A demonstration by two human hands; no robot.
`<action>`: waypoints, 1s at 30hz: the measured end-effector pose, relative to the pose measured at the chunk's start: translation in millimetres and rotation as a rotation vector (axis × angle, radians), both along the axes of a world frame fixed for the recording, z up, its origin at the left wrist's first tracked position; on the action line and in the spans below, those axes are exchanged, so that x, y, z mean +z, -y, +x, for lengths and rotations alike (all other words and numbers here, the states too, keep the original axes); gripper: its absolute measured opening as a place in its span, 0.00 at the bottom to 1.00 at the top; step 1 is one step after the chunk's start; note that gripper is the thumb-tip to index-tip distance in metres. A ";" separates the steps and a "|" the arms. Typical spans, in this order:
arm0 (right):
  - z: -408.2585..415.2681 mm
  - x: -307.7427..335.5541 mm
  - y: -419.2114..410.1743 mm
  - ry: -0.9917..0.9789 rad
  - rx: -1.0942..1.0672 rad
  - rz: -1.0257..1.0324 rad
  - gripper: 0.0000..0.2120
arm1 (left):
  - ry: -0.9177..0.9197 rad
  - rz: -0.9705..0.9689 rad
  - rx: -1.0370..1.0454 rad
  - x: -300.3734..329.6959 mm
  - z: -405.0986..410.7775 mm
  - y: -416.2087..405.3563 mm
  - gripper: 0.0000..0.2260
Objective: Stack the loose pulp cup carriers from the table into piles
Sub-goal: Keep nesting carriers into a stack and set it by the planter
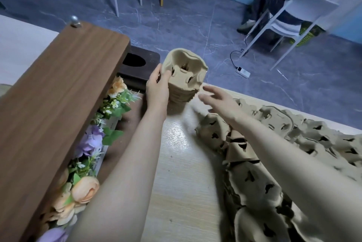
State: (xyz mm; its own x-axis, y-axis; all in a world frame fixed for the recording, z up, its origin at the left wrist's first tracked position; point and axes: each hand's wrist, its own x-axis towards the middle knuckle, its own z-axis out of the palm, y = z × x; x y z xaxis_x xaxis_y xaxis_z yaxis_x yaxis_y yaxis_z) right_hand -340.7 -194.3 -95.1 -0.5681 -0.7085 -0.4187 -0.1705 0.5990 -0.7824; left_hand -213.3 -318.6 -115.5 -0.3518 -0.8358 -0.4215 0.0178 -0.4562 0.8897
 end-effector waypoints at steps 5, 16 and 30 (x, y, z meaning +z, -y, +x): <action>15.7 -1.9 -22.9 -0.936 0.514 0.576 0.23 | 0.021 0.010 0.053 2.3 -2.0 -7.1 0.37; 32.3 -11.5 -38.2 -1.071 0.628 0.743 0.20 | 0.046 -0.024 0.002 22.5 22.9 -23.2 0.25; 133.2 32.4 -99.3 -0.589 0.221 -0.208 0.42 | -0.082 0.073 -0.144 42.6 130.9 -153.2 0.11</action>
State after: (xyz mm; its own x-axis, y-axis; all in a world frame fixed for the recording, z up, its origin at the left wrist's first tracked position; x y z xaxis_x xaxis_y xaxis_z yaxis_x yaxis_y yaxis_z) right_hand -207.5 -95.0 -62.7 -0.4924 -0.8671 0.0757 -0.7066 0.3475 -0.6164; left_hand -82.4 -165.3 -72.9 -0.5011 -0.7426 -0.4444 0.0187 -0.5227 0.8523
